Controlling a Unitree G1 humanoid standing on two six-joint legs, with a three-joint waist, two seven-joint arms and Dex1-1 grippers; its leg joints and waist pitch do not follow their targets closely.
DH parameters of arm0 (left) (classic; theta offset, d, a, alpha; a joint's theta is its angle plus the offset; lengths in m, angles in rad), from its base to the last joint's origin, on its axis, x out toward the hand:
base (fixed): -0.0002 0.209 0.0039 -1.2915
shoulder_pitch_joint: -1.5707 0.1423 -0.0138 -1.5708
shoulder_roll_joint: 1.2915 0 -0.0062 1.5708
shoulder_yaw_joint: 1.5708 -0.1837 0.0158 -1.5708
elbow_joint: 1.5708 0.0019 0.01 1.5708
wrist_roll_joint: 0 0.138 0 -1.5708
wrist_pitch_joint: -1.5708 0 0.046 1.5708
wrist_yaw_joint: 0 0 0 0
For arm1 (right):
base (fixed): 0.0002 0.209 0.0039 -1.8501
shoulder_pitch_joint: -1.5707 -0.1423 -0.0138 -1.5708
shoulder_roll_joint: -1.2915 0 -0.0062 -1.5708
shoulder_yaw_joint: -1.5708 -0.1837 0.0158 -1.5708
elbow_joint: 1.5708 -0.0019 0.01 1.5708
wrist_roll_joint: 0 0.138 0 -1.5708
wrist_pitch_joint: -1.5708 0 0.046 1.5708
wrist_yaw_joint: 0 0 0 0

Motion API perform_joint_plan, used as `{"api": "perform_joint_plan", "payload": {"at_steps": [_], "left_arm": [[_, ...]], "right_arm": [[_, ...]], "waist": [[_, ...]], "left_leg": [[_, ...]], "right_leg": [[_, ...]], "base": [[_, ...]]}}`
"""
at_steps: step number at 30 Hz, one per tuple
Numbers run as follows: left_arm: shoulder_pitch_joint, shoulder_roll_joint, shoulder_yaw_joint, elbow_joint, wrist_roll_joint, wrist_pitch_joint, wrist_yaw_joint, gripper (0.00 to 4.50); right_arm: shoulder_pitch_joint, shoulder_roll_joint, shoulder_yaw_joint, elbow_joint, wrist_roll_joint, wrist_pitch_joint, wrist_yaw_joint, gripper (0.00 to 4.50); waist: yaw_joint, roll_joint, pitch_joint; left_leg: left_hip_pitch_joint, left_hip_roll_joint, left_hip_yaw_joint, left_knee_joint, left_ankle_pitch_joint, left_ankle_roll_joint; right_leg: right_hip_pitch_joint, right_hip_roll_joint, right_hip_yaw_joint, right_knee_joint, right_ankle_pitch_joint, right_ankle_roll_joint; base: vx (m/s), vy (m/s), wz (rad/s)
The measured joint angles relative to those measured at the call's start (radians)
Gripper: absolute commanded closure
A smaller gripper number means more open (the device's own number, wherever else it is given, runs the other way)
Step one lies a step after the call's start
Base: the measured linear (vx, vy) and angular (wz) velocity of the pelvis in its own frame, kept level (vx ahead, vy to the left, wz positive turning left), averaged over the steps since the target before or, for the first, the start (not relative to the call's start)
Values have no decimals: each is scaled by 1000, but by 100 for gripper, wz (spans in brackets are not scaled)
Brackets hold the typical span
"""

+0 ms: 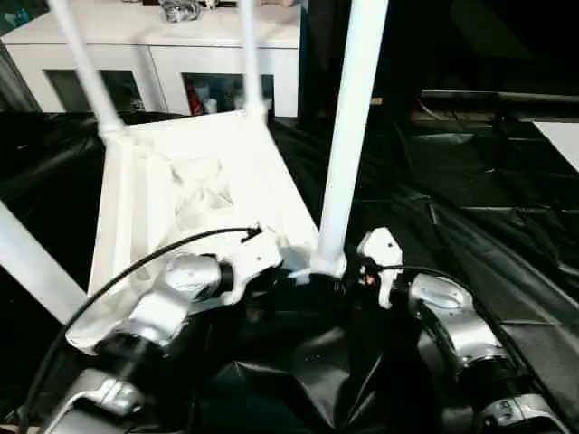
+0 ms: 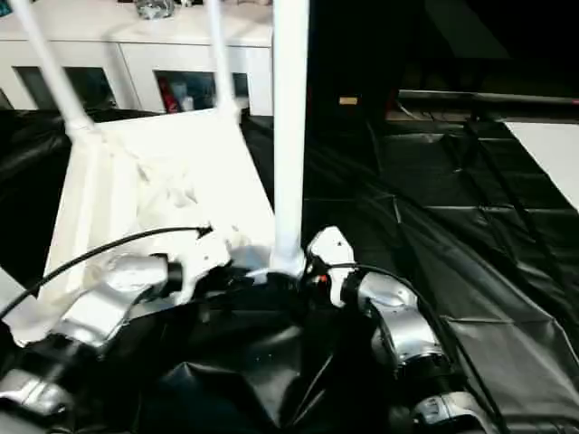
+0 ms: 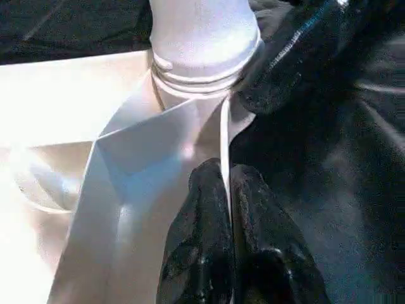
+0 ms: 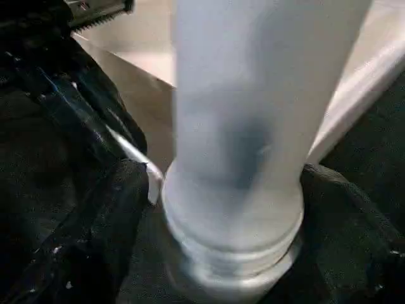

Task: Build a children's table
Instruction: Rotate leg to tighten

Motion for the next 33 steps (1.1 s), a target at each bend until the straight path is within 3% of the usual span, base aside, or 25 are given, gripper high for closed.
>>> {"api": "perform_joint_plan", "payload": {"at_steps": [7,16,26,29,33], "left_arm": [[15,18,0,-24,-12,0,-40,450],[26,24,4,-38,-13,1,-50,450],[28,24,8,-41,-13,7,-56,450],[21,14,15,-22,-6,13,-21,450],[-15,-41,20,37,32,37,81,450]], "right_arm": [[3,-1,0,-24,29,20,54,87],[13,-12,0,-25,34,27,84,174],[14,-9,0,-26,34,28,85,184],[14,27,-3,-6,11,9,-10,184],[-16,106,-29,61,-28,-3,-224,185]], "waist": [[8,0,0],[8,-1,1],[7,-1,0],[1,-1,0],[-19,-1,0]], "left_leg": [[-1,0,0,0,0,1],[0,0,0,0,0,0],[0,0,0,1,0,1],[2,0,0,1,0,0],[6,0,0,2,0,-1]], "right_leg": [[-1,0,0,0,0,0],[-1,0,0,0,0,0],[-1,0,0,0,0,0],[0,0,1,2,0,-1],[3,0,1,2,-1,2]], "base": [[0,0,0],[0,0,0],[0,0,0],[0,0,0],[0,0,0]]}}
